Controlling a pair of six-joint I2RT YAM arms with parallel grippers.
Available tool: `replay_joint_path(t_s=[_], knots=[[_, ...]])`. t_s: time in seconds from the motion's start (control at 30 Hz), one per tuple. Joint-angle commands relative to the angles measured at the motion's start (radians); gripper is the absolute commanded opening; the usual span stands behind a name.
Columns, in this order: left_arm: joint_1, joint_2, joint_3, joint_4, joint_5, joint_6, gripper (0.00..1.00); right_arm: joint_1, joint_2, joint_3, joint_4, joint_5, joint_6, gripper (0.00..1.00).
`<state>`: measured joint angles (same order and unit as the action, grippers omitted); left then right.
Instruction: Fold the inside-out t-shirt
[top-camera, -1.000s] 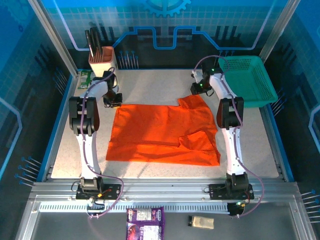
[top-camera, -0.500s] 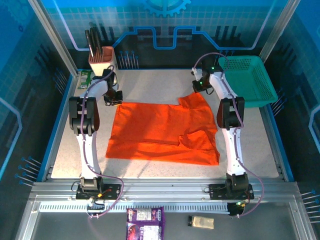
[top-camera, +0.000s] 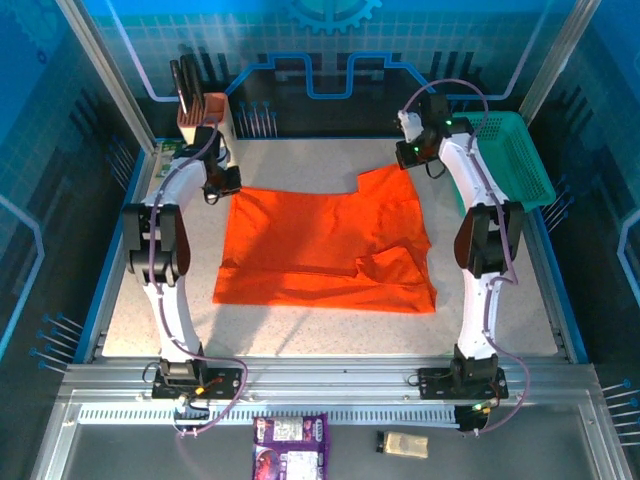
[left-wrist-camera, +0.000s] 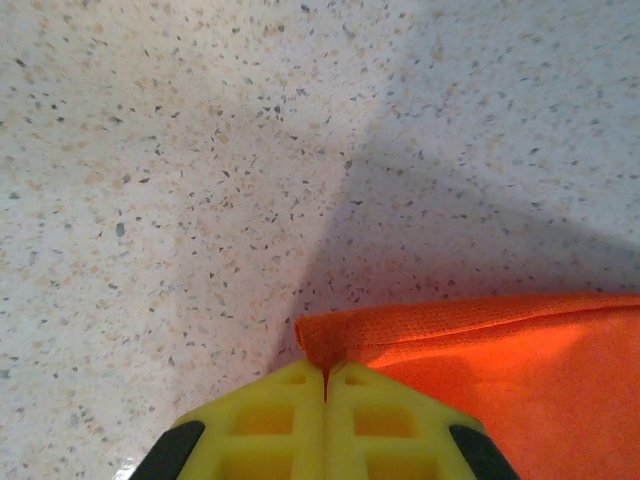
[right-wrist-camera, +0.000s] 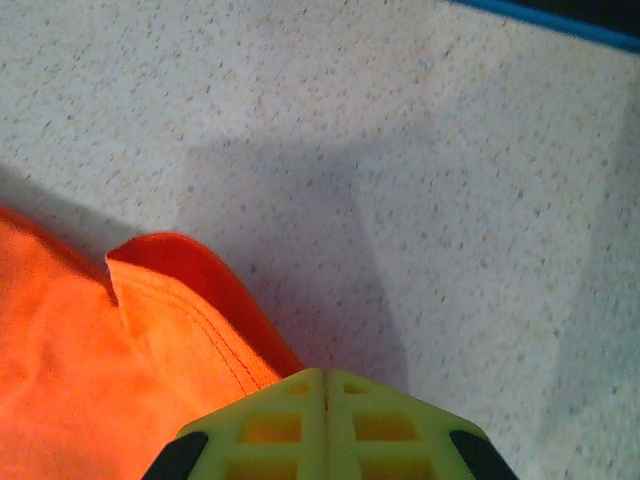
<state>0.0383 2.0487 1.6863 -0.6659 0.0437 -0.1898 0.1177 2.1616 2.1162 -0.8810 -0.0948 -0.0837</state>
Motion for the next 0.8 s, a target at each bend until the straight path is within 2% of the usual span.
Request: replay_joint_path(t_s=[0.0, 0.37, 0.77], knots=[[0.009, -0.093, -0.083, 0.054, -0.017, -0.036, 0.0, 0.007, -0.109, -0.124, 0.021, -0.033, 0.055, 0.0], [0.024, -0.349, -0.428, 0.21, -0.035, -0.097, 0.0, 0.009, -0.449, -0.576, 0.086, -0.074, 0.176, 0.0], [0.048, -0.545, -0.754, 0.33, -0.035, -0.209, 0.0, 0.01, -0.746, -0.959, 0.077, -0.065, 0.343, 0.0]])
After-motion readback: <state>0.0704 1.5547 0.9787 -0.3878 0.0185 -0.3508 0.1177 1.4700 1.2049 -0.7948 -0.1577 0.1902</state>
